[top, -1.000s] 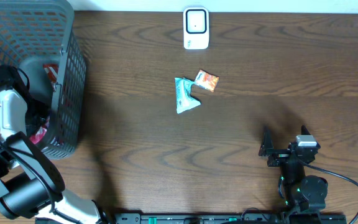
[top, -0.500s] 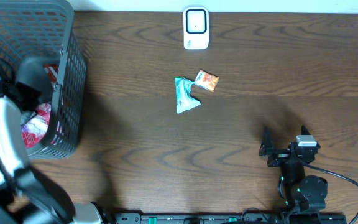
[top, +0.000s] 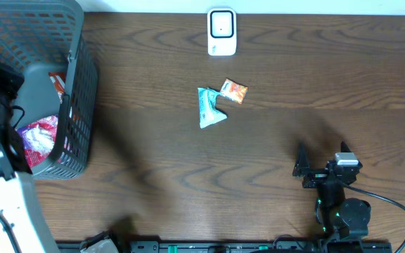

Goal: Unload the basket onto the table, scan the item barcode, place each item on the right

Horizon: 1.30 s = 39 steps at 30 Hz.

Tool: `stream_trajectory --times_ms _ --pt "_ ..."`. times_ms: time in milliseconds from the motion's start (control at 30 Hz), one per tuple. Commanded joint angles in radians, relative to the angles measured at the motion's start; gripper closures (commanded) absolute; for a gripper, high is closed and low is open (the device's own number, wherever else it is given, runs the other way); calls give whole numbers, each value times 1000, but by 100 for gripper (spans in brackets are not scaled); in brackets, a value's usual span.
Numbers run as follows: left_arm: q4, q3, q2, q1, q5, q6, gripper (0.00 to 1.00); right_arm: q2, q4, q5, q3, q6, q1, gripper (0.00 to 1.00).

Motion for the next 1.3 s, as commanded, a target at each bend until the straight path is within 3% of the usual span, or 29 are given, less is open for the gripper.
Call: stream_trajectory --times_ms 0,133,233,333,467,567,667,933,967,1067,1100,1267 --pt "74 17 -60 -65 98 66 93 -5 -1 -2 -4 -7 -6 1" --pt "116 17 -76 -128 23 92 92 -5 -1 -2 -4 -7 -6 1" --pt "78 17 -60 -135 -119 93 93 -5 -1 -2 -4 -7 -6 1" --pt "37 17 -29 -134 -137 120 90 -5 -1 -2 -4 -7 -6 1" --pt "-19 17 38 -134 -224 153 53 -5 -1 -2 -4 -7 -6 1" --pt "-59 17 110 -133 -348 153 39 -5 -1 -2 -4 -7 -6 1" --pt "-85 17 175 -131 -428 153 36 -5 -1 -2 -4 -7 -6 1" --pt "-165 17 325 -76 -433 149 36 -5 -1 -2 -4 -7 -6 1" --pt "-185 17 341 -69 -433 149 32 -5 -1 -2 -4 -7 -6 1" --pt "-240 17 380 -55 -432 148 4 -5 -1 -2 -4 -7 -6 1" --pt "-272 17 392 -55 -433 150 0 -5 -1 -2 -4 -7 -6 1" --pt "-301 14 442 -44 -433 219 0 -5 -1 -2 -4 -7 -6 1"
